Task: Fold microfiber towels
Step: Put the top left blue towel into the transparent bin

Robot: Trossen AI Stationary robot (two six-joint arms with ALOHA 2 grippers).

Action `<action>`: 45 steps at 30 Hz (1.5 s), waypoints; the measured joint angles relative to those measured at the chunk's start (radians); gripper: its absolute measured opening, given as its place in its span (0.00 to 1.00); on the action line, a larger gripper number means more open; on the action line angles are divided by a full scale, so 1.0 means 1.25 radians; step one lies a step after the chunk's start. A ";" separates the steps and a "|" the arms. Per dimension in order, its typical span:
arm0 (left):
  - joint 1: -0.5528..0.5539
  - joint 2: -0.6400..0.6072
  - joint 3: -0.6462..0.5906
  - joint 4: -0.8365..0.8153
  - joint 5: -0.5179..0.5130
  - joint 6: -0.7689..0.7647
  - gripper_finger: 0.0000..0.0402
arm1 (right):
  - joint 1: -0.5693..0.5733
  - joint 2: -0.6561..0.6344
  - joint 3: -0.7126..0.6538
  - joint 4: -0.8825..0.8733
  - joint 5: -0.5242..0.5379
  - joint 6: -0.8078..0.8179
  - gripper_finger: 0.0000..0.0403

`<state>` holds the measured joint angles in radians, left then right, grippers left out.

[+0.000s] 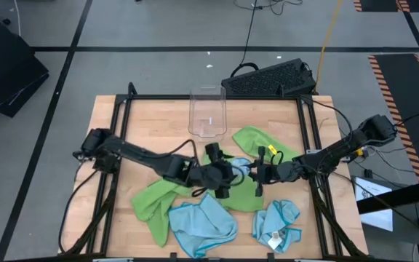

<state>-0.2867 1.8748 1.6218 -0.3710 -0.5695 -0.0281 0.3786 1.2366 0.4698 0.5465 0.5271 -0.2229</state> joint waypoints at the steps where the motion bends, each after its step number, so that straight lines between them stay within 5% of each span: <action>1: 0.008 0.004 0.001 -0.001 0.021 -0.003 0.73 | 0.000 0.000 0.000 0.000 0.000 -0.001 0.08; 6: 0.027 0.027 -0.001 -0.020 0.122 0.029 0.64 | -0.019 0.000 0.000 -0.010 0.000 0.008 0.08; 23: 0.088 0.051 -0.002 -0.035 0.158 0.096 0.52 | -0.060 0.000 0.000 -0.024 -0.005 0.050 0.08; 35: 0.094 0.049 0.000 -0.034 0.163 0.166 0.10 | -0.063 0.000 0.000 -0.029 -0.004 0.050 0.08; 38: 0.093 0.049 0.000 -0.032 0.153 0.184 0.08 | -0.063 0.000 0.000 -0.029 -0.002 0.040 0.08; 45: 0.095 0.041 -0.002 -0.076 0.085 0.228 0.08 | -0.052 -0.036 0.000 -0.084 0.086 0.066 0.25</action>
<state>-0.1674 1.9266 1.6195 -0.4659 -0.4631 0.2573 0.3134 1.1917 0.4694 0.4413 0.6340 -0.1400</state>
